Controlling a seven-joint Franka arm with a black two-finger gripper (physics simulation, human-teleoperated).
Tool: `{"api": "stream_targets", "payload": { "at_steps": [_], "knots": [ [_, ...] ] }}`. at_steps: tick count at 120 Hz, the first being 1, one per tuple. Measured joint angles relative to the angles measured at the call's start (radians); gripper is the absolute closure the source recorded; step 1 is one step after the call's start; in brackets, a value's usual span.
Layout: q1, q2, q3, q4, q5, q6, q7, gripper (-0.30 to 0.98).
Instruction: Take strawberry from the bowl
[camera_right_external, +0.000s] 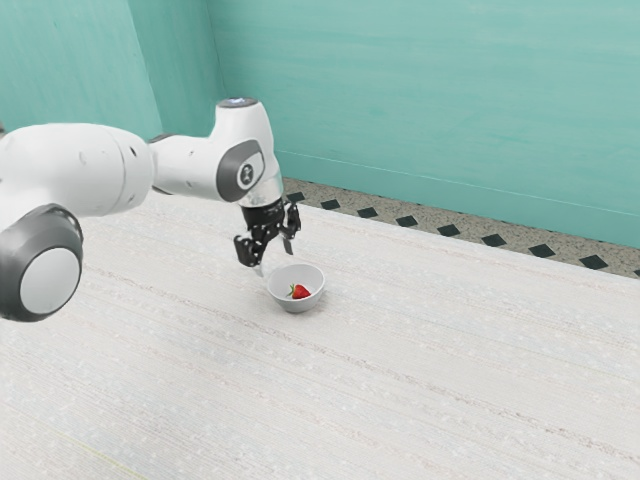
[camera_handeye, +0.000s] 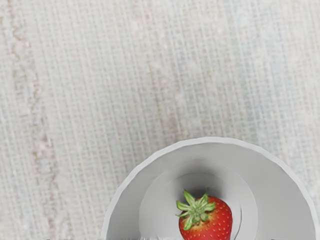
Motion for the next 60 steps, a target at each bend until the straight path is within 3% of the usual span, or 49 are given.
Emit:
{"api": "stream_targets", "payload": {
  "at_steps": [31, 60],
  "knots": [
    [-0.011, 0.034, -0.007, 0.016, 0.001, -0.007, -0.081, 0.29],
    [-0.011, 0.085, -0.028, 0.059, -0.005, -0.004, -0.130, 0.35]
  ]
}}
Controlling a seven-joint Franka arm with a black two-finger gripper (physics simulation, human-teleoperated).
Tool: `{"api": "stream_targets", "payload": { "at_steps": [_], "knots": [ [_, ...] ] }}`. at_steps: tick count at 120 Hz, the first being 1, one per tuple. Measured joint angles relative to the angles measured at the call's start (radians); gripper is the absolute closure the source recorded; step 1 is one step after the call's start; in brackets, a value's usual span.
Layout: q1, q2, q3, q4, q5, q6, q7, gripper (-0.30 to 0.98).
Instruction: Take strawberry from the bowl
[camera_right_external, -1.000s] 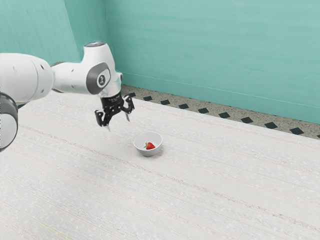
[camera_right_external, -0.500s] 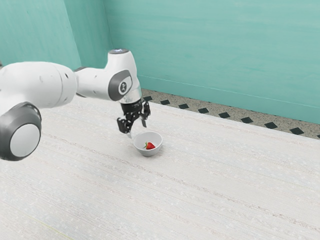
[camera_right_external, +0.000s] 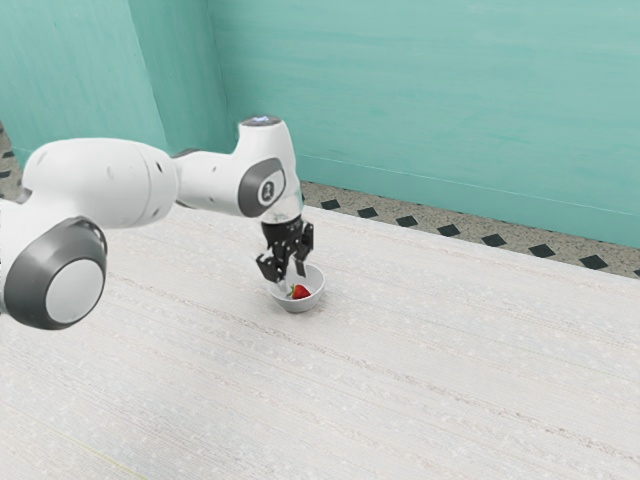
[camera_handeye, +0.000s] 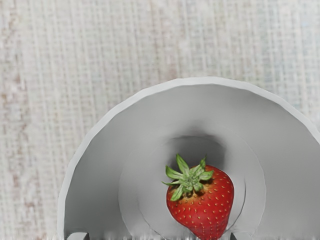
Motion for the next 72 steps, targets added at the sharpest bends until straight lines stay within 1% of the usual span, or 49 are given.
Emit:
{"api": "stream_targets", "payload": {
  "at_steps": [43, 72],
  "knots": [
    [0.003, 0.025, -0.005, 0.008, 0.001, 0.007, -0.042, 0.38],
    [0.008, 0.059, -0.005, 0.047, 0.002, 0.009, -0.059, 0.39]
  ]
}}
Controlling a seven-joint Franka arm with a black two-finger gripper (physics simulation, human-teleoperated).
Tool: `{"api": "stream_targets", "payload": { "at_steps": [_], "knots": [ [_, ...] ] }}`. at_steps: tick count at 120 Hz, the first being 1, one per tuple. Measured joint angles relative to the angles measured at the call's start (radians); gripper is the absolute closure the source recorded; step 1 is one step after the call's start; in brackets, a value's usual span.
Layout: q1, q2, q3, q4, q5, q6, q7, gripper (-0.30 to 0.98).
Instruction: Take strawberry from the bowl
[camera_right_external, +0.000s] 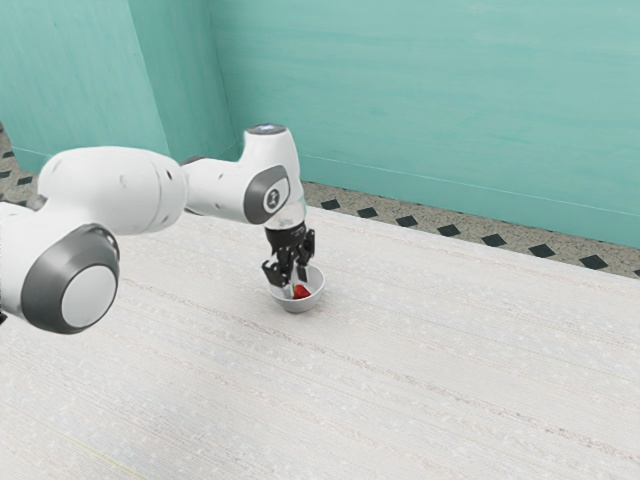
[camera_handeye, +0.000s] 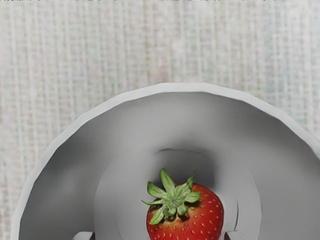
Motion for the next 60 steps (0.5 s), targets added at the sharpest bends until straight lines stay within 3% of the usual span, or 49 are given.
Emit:
{"api": "stream_targets", "payload": {
  "at_steps": [60],
  "knots": [
    [0.003, 0.042, 0.000, 0.026, 0.001, 0.023, -0.016, 0.40]
  ]
}}
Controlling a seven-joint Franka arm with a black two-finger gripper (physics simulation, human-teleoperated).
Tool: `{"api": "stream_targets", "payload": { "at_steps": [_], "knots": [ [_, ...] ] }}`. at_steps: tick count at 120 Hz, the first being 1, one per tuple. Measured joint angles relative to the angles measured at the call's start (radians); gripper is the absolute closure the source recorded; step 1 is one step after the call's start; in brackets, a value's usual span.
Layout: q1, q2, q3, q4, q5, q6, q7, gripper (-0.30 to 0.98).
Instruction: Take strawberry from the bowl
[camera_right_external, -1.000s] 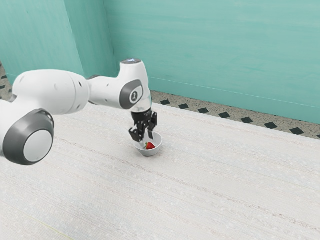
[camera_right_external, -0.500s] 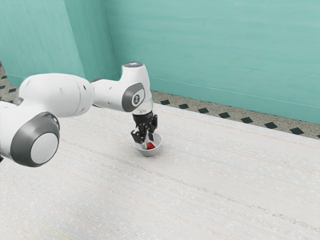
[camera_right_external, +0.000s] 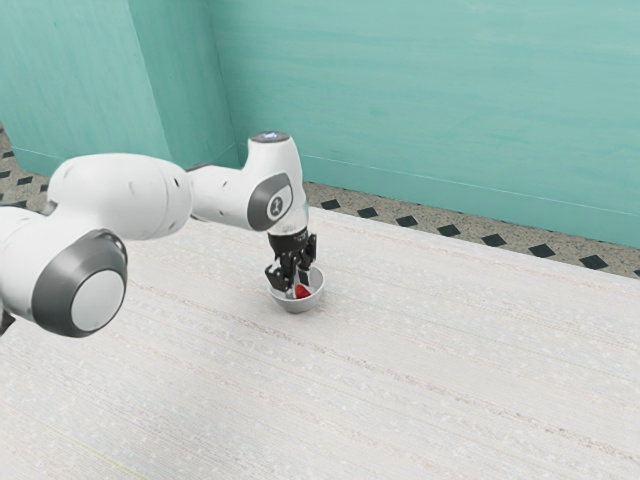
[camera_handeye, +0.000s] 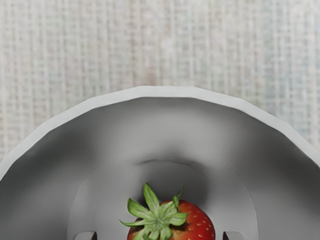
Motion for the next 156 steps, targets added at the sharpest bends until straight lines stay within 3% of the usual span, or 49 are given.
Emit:
{"api": "stream_targets", "payload": {
  "at_steps": [115, 156],
  "knots": [
    [0.002, 0.011, 0.000, 0.008, 0.002, 0.005, -0.007, 0.60],
    [-0.038, -0.074, 0.003, 0.014, 0.006, -0.009, -0.004, 0.65]
  ]
}}
